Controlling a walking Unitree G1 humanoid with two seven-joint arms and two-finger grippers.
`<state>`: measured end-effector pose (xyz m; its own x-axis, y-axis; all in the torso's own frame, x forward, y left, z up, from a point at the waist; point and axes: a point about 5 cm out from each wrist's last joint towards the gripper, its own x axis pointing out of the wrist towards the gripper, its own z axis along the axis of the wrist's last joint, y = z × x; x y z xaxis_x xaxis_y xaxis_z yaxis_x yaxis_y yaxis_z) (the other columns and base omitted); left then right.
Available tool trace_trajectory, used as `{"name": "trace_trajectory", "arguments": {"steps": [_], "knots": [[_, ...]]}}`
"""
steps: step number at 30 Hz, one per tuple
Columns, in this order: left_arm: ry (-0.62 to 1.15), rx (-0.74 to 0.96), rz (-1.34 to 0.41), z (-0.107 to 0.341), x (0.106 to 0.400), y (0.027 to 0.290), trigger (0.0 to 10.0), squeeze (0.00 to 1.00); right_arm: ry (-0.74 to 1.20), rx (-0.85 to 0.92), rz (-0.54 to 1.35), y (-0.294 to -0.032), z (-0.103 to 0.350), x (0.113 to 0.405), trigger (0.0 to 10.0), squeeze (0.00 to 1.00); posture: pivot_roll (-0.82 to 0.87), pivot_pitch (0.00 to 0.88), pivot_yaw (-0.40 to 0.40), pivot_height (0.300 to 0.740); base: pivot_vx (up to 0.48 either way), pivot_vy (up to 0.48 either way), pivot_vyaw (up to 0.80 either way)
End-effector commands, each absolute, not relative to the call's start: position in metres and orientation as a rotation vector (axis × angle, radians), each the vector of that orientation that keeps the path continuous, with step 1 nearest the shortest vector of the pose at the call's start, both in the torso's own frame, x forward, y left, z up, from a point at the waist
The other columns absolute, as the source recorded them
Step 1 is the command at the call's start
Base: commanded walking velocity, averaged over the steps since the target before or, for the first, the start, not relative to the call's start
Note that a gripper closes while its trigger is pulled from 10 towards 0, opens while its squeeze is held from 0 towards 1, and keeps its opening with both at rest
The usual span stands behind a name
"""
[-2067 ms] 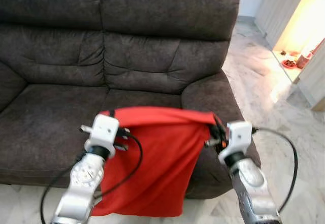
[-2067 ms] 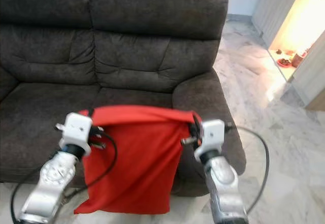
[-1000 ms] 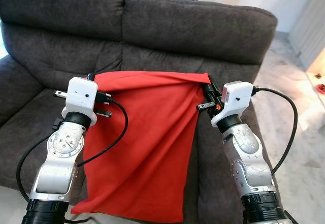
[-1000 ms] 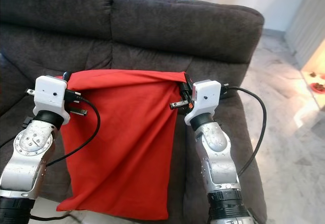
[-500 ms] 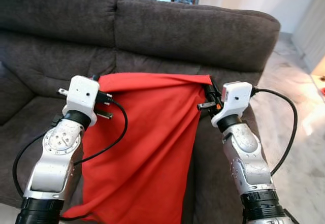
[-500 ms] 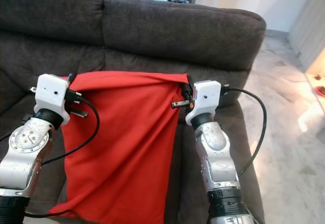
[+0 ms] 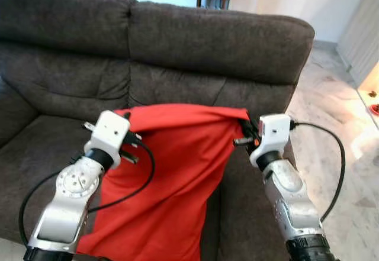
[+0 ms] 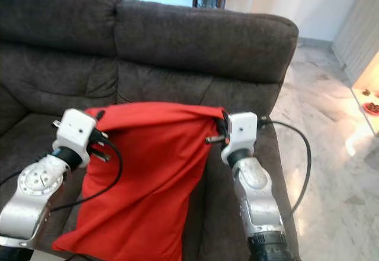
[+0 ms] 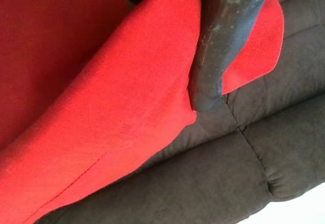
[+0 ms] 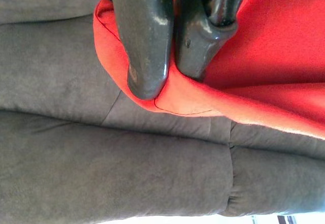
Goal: Move the pillow to the sofa from floor
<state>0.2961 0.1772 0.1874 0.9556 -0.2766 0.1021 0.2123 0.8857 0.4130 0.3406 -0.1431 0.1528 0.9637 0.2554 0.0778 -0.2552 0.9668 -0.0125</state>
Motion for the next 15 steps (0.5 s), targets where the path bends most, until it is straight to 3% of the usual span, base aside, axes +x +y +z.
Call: {"name": "trace_trajectory", "arguments": {"steps": [1,9,15], "knots": [[-0.124,0.419,-0.260,0.181,0.295,0.178,10.0,0.00,-0.070,-0.005,0.261,-0.147,0.149,0.339,10.0,0.00,0.07,0.118,-0.036,0.740,0.000,0.000,0.00],[-0.108,0.437,-0.272,0.176,0.294,0.178,10.0,0.00,-0.044,-0.009,0.282,-0.145,0.145,0.338,10.0,0.00,0.07,0.116,-0.035,0.740,0.000,0.000,0.00],[-0.045,0.430,-0.268,0.156,0.291,0.178,10.0,0.00,0.060,-0.049,0.344,-0.146,0.117,0.333,10.0,0.00,0.07,0.118,-0.037,0.740,0.000,0.000,0.00]]}}
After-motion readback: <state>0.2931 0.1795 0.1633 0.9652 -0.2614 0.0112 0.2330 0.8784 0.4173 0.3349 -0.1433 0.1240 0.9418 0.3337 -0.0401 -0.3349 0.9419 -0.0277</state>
